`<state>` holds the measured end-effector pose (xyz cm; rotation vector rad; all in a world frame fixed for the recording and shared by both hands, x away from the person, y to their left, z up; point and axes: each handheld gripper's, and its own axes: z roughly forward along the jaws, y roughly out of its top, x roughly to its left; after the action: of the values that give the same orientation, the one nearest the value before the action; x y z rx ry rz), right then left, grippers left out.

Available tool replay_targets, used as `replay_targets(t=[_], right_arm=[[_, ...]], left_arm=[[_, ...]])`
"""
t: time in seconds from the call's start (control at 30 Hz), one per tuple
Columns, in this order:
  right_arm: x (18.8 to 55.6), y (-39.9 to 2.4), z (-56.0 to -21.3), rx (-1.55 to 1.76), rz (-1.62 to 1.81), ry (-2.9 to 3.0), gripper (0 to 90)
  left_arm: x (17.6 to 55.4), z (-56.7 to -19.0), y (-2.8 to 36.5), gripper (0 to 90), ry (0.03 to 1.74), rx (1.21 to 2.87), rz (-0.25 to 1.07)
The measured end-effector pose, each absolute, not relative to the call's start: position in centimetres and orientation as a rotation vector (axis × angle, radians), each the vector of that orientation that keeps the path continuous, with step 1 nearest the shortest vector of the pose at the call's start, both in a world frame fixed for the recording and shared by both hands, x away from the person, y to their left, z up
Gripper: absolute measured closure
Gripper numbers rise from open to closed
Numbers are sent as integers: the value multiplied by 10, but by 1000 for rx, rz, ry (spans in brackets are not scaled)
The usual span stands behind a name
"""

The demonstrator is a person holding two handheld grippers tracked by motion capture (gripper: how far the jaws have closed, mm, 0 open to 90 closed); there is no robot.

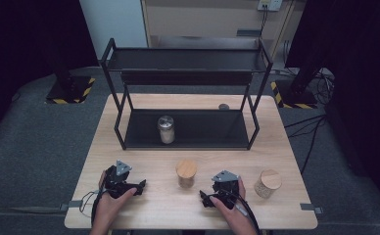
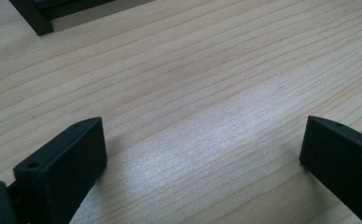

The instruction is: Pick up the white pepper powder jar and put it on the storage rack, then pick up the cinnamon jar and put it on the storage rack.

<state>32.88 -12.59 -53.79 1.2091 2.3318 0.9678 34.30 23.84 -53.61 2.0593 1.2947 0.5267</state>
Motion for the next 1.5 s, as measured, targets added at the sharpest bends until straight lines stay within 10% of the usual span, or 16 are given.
replay_targets(t=[1.5], right_arm=[[321,-85,-491,1032,1101,2381,33]], left_arm=[[344,-536,238,0,1307,2052,529]])
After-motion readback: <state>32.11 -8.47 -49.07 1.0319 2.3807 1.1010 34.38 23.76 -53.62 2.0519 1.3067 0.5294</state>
